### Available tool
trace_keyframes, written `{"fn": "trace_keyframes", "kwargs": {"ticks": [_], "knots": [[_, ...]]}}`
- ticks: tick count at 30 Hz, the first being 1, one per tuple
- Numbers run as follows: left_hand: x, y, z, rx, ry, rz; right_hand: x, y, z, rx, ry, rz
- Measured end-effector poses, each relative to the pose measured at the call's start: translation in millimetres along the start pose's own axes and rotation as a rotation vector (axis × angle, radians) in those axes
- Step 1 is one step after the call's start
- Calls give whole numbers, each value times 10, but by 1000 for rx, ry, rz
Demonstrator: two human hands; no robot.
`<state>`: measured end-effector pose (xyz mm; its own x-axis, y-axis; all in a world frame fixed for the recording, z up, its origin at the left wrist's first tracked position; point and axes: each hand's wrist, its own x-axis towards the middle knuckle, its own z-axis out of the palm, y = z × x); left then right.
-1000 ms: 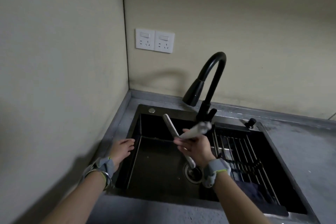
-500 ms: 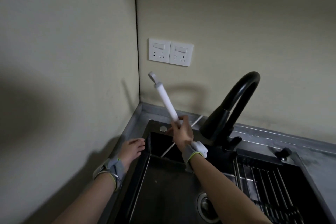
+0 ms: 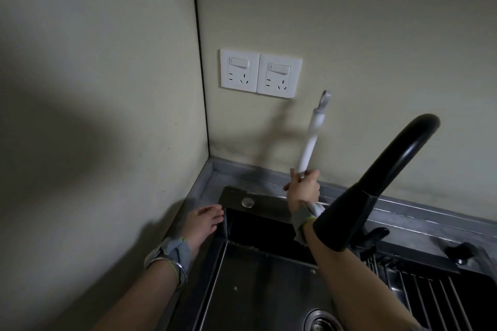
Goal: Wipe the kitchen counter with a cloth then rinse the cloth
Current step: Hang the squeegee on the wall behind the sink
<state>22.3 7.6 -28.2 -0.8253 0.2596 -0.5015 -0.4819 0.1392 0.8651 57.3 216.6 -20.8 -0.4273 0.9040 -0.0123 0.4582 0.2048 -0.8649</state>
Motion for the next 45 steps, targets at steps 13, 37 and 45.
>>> {"fn": "trace_keyframes", "kwargs": {"ticks": [13, 37, 45], "knots": [[81, -76, 120, 59, 30, -25, 256, 26, 3, -115, -87, 202], [-1198, -590, 310, 129, -148, 16, -1165, 836, -1052, 120, -139, -30], [-1712, -1110, 560, 182, -245, -21, -1535, 1586, -1844, -48, -102, 69]]}}
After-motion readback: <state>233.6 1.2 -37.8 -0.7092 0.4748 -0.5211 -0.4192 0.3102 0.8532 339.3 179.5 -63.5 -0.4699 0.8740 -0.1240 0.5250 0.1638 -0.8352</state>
